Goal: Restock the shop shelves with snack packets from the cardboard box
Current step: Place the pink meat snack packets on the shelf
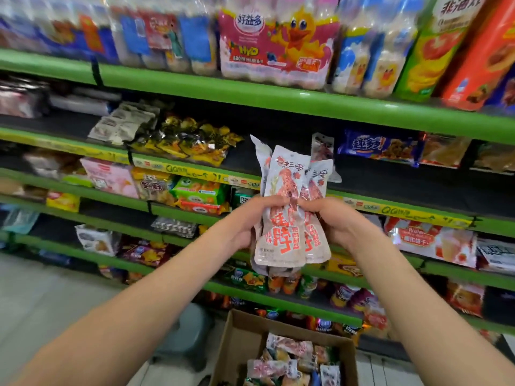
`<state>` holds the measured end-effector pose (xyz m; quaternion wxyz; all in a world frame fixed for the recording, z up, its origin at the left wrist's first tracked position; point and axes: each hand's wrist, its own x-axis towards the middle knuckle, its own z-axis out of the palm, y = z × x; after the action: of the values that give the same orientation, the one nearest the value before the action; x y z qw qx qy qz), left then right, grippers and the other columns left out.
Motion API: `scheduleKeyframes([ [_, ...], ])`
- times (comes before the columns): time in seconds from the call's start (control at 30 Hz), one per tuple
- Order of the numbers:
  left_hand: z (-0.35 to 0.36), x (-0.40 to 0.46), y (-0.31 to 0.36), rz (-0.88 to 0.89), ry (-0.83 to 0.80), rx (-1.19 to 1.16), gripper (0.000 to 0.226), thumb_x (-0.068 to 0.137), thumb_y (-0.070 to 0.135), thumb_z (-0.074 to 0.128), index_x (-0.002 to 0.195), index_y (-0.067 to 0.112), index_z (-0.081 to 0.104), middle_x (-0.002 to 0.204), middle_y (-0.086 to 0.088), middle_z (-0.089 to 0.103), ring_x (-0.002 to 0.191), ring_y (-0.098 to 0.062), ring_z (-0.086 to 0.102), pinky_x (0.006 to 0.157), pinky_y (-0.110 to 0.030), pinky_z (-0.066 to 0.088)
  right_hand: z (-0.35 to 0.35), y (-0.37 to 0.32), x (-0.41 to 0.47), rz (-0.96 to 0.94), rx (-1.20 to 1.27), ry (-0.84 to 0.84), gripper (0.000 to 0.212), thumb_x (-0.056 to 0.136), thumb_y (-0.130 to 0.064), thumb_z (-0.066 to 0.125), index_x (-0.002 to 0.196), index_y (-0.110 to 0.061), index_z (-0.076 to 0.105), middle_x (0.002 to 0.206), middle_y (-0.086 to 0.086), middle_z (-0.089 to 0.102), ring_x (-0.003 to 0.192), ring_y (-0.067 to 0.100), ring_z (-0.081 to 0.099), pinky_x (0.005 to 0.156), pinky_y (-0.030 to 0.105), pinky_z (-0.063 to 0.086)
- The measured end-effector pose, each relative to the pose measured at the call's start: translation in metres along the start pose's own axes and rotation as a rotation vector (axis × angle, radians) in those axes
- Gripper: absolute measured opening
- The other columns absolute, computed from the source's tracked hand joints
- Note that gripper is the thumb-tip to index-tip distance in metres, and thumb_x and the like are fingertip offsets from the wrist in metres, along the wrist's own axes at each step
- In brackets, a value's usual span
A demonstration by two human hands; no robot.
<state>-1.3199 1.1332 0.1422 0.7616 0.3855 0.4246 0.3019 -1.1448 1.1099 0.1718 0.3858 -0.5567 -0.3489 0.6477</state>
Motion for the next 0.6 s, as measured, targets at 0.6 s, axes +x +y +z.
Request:
scheduleKeyframes([
  [0.6, -0.108, 0.062, 0.09, -0.004, -0.056, -0.054, 0.022, 0.088, 0.008, 0.059, 0.067, 0.009, 0.066, 0.062, -0.008, 0.066, 0.054, -0.023, 0.064, 0.064, -0.031, 0.056, 0.082, -0.044, 0.099, -0.049, 0.093, 0.062, 0.045, 0.08, -0.035, 0.078, 0.115, -0.008, 0.069, 0.109, 0.016, 0.074, 0.098, 0.031, 0.072, 0.079, 0.041, 0.06],
])
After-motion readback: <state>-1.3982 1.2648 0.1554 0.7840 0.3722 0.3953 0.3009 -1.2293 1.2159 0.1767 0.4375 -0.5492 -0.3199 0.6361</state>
